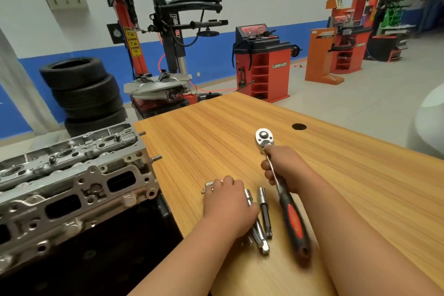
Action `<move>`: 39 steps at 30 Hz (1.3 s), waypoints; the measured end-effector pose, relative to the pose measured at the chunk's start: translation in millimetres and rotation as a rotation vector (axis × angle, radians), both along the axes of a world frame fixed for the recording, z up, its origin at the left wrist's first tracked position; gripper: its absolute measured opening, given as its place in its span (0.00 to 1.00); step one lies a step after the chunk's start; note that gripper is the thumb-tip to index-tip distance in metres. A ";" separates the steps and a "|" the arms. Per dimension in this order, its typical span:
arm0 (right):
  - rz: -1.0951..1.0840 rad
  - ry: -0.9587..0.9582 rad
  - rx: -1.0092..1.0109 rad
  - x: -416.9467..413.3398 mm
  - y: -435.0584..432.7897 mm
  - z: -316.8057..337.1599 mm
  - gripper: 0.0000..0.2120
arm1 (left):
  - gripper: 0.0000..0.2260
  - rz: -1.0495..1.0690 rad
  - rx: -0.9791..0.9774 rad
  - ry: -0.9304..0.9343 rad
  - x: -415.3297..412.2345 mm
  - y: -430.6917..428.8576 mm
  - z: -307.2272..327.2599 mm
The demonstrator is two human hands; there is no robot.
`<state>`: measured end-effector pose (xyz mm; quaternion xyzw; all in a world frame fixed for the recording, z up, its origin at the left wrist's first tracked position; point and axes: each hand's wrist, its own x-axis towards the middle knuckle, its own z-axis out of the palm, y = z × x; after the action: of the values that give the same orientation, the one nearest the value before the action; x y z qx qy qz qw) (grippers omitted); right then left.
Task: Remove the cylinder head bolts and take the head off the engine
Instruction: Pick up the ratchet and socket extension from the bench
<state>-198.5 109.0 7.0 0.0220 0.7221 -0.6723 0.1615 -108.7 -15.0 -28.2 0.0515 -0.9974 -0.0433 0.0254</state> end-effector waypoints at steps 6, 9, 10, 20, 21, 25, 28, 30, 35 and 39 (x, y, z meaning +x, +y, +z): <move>0.189 -0.096 -0.272 11.7 14.9 30.4 0.13 | 0.23 0.081 -0.052 -0.175 -20.4 26.0 4.7; 0.218 -0.075 -0.287 17.5 15.6 39.8 0.14 | 0.20 0.143 0.047 -0.184 -22.6 35.0 1.4; 0.219 -0.073 -0.301 18.3 15.1 41.8 0.15 | 0.19 0.168 0.102 -0.160 -22.7 37.0 1.4; 0.090 -0.109 -0.314 1.2 44.1 37.0 0.13 | 0.06 -0.008 1.285 0.470 15.1 -1.6 32.7; 0.053 -0.143 -0.350 -3.0 54.2 33.8 0.12 | 0.07 -0.040 1.258 0.460 21.0 -6.5 30.8; 0.037 -0.328 -0.557 -3.9 74.7 26.0 0.18 | 0.09 -0.133 1.041 0.416 38.5 -27.8 21.8; 0.231 -0.271 -0.497 8.1 56.3 31.4 0.22 | 0.07 -0.118 0.905 0.356 46.3 -40.0 23.1; 0.406 -0.250 -0.472 21.5 34.3 37.4 0.23 | 0.07 -0.091 0.879 0.336 53.6 -47.9 25.3; 0.780 -0.338 -0.436 53.2 -15.1 33.8 0.25 | 0.06 -0.024 0.842 0.375 77.3 -74.7 37.0; 0.911 -0.313 -0.318 68.4 -37.4 22.1 0.27 | 0.05 -0.035 0.794 0.343 101.3 -95.3 46.8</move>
<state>-130.1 71.6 29.1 -0.2198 0.5144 -0.6237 0.5460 -7.4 -110.3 18.6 0.0323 -0.8854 -0.4322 0.1682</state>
